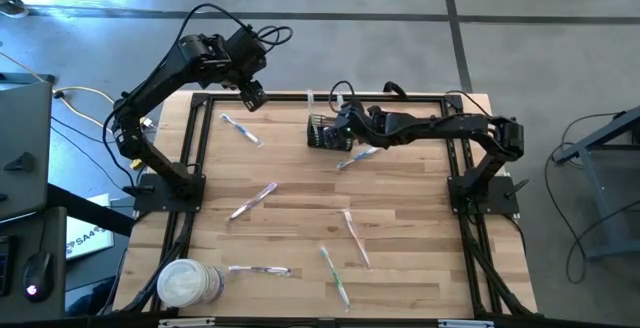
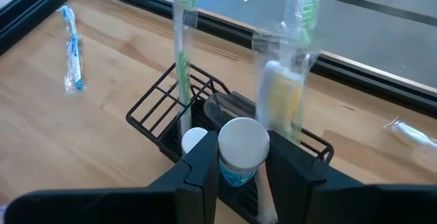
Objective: Pick & Place toothbrushing station
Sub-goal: Put the blue mouthwash into the mesh organizer
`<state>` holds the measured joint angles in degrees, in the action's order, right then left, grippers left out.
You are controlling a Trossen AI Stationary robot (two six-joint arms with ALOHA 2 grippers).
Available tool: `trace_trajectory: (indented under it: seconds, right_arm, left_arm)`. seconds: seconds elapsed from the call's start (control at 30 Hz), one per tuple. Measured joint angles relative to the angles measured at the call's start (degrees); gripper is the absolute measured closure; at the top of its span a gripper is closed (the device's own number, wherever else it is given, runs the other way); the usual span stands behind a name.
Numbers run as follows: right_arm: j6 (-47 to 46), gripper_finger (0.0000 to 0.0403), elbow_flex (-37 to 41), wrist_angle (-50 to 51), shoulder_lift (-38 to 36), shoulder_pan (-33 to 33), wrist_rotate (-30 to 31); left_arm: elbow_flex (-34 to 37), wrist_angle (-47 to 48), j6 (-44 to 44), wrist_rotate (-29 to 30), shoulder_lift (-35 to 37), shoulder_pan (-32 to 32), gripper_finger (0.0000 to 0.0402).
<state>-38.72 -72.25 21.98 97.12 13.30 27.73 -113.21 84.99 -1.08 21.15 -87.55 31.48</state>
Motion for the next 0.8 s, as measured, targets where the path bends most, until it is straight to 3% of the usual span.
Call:
trace_trajectory:
  seconds: [0.8]
  right_arm:
    - [0.6, 0.0315, -0.1, -0.2, 3.5, 1.1, -3.8]
  left_arm:
    - [0.0, 0.0, -0.2, -0.1, 0.0, 0.0, 0.0181]
